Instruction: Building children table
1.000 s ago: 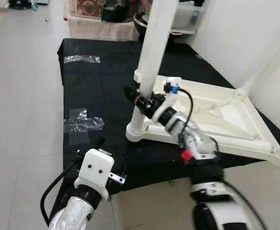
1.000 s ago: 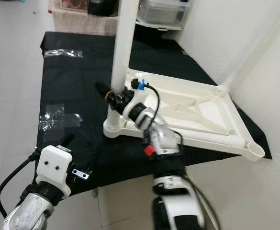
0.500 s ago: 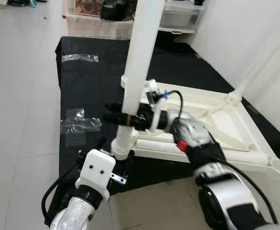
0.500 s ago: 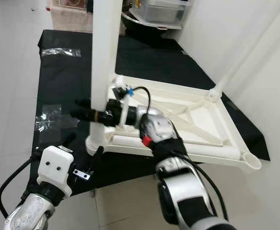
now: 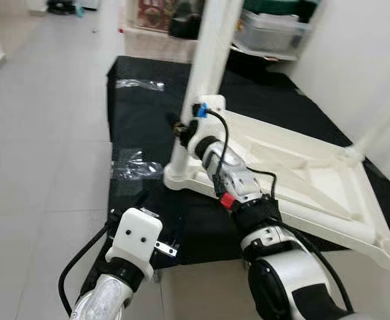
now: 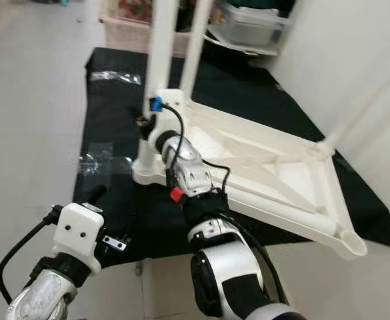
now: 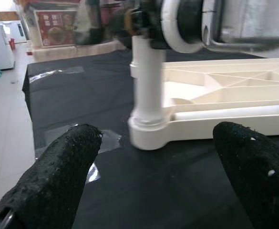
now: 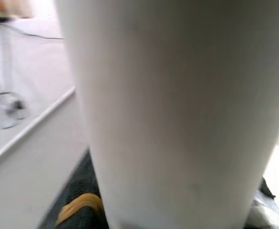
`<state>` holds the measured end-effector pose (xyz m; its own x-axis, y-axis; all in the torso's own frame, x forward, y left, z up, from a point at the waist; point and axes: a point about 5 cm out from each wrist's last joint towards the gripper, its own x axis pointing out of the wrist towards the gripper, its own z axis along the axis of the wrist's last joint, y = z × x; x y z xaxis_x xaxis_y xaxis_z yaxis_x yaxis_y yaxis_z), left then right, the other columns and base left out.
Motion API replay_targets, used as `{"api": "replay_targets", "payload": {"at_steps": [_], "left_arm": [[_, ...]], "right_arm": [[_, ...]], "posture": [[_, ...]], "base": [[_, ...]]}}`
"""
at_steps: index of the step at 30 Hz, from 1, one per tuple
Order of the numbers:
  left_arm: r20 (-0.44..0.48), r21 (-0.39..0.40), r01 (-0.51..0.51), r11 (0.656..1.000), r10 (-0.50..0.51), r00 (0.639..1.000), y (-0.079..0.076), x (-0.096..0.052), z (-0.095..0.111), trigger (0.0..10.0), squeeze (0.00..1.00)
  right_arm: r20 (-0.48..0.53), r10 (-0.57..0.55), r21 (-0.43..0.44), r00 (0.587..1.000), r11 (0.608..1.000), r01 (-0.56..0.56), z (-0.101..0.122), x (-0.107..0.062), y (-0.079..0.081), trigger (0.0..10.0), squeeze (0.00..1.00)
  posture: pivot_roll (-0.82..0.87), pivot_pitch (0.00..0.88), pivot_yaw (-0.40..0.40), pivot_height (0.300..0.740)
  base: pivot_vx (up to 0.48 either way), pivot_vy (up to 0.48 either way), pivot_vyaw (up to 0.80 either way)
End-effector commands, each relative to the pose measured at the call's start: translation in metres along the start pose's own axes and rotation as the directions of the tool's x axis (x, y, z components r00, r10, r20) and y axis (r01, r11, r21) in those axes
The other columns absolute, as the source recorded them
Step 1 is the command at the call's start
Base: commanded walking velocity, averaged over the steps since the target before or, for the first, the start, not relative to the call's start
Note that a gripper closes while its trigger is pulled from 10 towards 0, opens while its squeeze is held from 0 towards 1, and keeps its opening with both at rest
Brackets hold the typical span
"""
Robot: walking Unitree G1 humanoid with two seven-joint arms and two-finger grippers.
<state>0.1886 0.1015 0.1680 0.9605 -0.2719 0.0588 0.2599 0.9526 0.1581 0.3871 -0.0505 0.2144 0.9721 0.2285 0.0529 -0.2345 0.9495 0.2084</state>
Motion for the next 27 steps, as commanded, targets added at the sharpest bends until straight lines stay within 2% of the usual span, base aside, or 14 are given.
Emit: {"api": "replay_targets", "payload": {"at_steps": [1, 3, 4, 7, 8, 9, 14, 15, 19, 21, 23, 24, 25, 27], "left_arm": [[0.003, 0.003, 0.006, 1.0, -0.006, 1.0, -0.002, 0.0, 0.0, 10.0, 0.0], [0.001, 0.009, 0.007, 1.0, -0.007, 1.0, -0.001, 0.0, -0.001, 10.0, 0.0], [0.0, 0.01, 0.008, 1.0, -0.008, 1.0, -0.001, 0.0, -0.001, 10.0, 0.0], [0.001, 0.006, 0.005, 1.0, -0.005, 1.0, -0.001, 0.0, -0.001, 10.0, 0.0], [0.001, 0.006, 0.006, 1.0, -0.006, 1.0, -0.001, 0.001, -0.001, 10.0, 0.0], [0.002, 0.006, 0.008, 1.0, -0.008, 1.0, -0.001, 0.001, -0.001, 10.0, 0.0], [0.002, 0.008, 0.011, 1.0, -0.011, 1.0, -0.001, 0.0, -0.001, 10.0, 0.0], [0.002, 0.008, 0.013, 1.0, -0.013, 1.0, -0.002, 0.0, -0.002, 10.0, 0.0], [0.001, 0.008, 0.011, 1.0, -0.011, 1.0, -0.002, -0.001, -0.002, 10.0, 0.0], [0.001, 0.01, 0.009, 1.0, -0.009, 1.0, -0.001, -0.001, -0.003, 10.0, 0.0], [-0.001, 0.008, 0.007, 1.0, -0.007, 1.0, -0.002, -0.003, -0.003, 10.0, 0.0], [-0.001, 0.008, 0.007, 1.0, -0.007, 1.0, -0.002, -0.003, -0.003, 10.0, 0.0], [-0.001, 0.008, 0.007, 1.0, -0.007, 1.0, -0.002, -0.003, -0.003, 10.0, 0.0], [0.0, 0.008, 0.011, 1.0, -0.011, 1.0, -0.003, -0.003, -0.004, 10.0, 0.0]], "right_arm": [[-0.07, -0.259, 0.046, 0.963, 0.964, 0.263, -0.023, -0.014, -0.028, 0.0, 0.0], [-0.051, -0.303, 0.082, 0.952, 0.948, 0.306, -0.028, -0.021, -0.017, 0.0, 0.0], [-0.047, -0.298, 0.087, 0.953, 0.95, 0.301, -0.028, -0.021, -0.015, 2.5, 0.0], [-0.068, -0.232, 0.147, 0.97, 0.96, 0.24, -0.031, -0.019, -0.003, 2.5, 0.0], [-0.051, -0.192, 0.155, 0.98, 0.968, 0.198, -0.029, -0.018, 0.002, 10.0, 0.04], [-0.044, -0.153, 0.172, 0.987, 0.972, 0.159, -0.027, -0.018, 0.005, 10.0, 1.0], [-0.006, -0.107, 0.153, 0.994, 0.982, 0.107, -0.02, -0.018, 0.006, 10.0, 1.0], [0.034, -0.017, 0.149, 0.999, 0.989, 0.011, -0.011, -0.018, 0.003, 10.0, 0.0], [0.064, 0.119, 0.152, 0.991, 0.98, -0.127, -0.006, -0.016, -0.004, 10.0, 0.0], [0.04, 0.407, 0.109, 0.913, 0.906, -0.408, -0.002, -0.016, -0.014, 10.0, 0.0], [-0.041, 0.625, 0.075, 0.78, 0.78, -0.621, -0.002, -0.022, -0.028, 10.0, 0.0], [-0.061, 0.662, 0.072, 0.747, 0.75, -0.658, -0.002, -0.023, -0.03, 10.0, 0.0], [-0.061, 0.662, 0.072, 0.747, 0.75, -0.658, -0.002, -0.023, -0.03, 10.0, 0.0], [-0.117, 0.734, 0.083, 0.669, 0.679, -0.73, -0.003, -0.026, -0.034, 10.0, 0.0]], "posture": [[0.14, 0.076, -0.195, 0.74], [0.14, 0.075, -0.192, 0.74], [0.14, 0.075, -0.192, 0.74], [0.14, 0.072, -0.193, 0.74], [0.14, 0.069, -0.19, 0.74], [0.13, 0.067, -0.191, 0.74], [0.13, 0.059, -0.187, 0.74], [0.13, 0.048, -0.186, 0.74], [0.13, 0.044, -0.185, 0.74], [0.13, 0.028, -0.188, 0.74], [0.13, 0.018, -0.19, 0.74], [0.13, 0.018, -0.19, 0.74], [0.13, 0.018, -0.19, 0.74], [0.14, 0.019, -0.189, 0.74]], "base": [[0.0, 0.0, 0.0], [0.0, 0.0, 0.0], [0.0, 0.0, 0.0], [0.0, 0.0, 0.0], [0.0, 0.0, 0.0], [0.0, 0.0, 0.0], [0.0, 0.0, 0.0], [0.0, 0.0, 0.0], [0.0, 0.0, 0.0], [0.0, 0.0, 0.0], [0.0, 0.0, 0.0], [0.0, 0.0, 0.0], [0.0, 0.0, 0.0], [0.0, 0.0, 0.0]]}}
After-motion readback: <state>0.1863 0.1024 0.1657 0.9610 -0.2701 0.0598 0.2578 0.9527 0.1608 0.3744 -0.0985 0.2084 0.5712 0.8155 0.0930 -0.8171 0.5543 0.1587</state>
